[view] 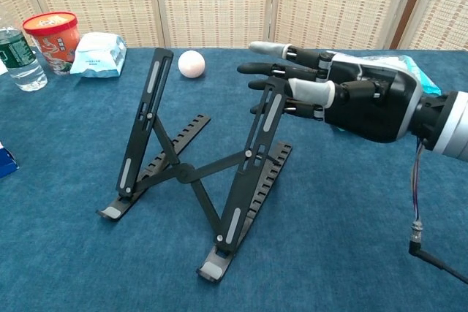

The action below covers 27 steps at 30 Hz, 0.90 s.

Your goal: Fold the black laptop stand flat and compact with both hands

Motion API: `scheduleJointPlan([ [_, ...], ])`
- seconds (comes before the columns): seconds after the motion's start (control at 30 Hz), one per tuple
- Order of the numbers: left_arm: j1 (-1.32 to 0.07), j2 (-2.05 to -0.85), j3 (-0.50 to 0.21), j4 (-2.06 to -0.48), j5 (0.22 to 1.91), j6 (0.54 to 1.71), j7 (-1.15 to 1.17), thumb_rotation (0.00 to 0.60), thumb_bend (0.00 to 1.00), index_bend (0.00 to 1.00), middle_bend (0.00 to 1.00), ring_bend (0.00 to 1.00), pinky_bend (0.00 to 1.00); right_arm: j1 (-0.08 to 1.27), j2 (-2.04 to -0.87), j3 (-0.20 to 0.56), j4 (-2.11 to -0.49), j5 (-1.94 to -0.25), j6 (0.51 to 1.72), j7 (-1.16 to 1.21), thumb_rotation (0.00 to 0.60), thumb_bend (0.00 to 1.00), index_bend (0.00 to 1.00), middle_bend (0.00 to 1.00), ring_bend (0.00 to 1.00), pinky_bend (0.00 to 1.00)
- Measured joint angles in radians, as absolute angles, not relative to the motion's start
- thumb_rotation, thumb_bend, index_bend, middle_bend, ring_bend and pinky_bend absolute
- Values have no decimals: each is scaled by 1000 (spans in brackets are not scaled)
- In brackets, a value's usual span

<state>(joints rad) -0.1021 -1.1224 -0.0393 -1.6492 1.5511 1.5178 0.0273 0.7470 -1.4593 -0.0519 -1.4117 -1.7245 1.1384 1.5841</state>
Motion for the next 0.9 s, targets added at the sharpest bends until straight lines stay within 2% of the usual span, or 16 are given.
scheduleJointPlan([
  [0.5,-95,-1124,-37,-1649,1560,1533,21,600,127,144,197,99,0,779,-1388,-68,-1623,-1791,1184,1486,600,229,0,164,67,186],
  [0.9,-89,-1124,-35,-1648,1562,1541,23,600,126,144,197,99,0,806,-1372,-100,-1708,-1821,1176,1415,600,229,0,164,68,187],
])
